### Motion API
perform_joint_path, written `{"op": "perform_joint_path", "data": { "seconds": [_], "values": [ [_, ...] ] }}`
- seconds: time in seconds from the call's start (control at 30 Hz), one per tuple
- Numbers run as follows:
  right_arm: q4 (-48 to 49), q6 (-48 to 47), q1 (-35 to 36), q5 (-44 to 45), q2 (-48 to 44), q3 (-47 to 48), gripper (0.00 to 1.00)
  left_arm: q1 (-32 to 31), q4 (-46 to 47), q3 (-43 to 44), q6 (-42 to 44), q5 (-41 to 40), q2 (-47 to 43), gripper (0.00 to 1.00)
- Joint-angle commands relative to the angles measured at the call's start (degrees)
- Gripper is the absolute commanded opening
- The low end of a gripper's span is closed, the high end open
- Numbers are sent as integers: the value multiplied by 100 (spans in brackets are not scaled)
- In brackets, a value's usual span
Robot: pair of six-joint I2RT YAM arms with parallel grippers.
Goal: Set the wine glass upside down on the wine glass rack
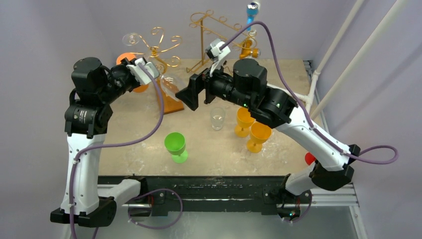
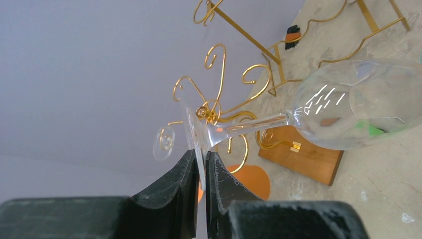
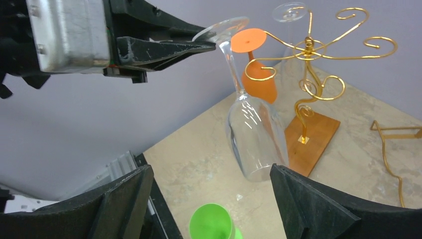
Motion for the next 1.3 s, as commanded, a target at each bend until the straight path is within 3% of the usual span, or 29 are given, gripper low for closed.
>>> {"op": "perform_joint_path", "data": {
  "seconds": [0.0, 0.43, 0.97, 1.27],
  "values": [
    [642, -618, -24, -621, 128, -93, 99, -9, 570, -45, 606, 659, -159, 0],
    [1111, -1177, -414, -2700, 497, -456, 99, -9, 1147, -453, 1150, 1437, -542, 0],
    [744, -1843, -610, -1808, 1046, -280, 99, -9, 466, -83, 1752, 1910, -446, 0],
    [1041, -1632, -620, -2423, 1385, -249, 98, -9, 499, 9, 1745, 1908, -397, 0]
  ]
}}
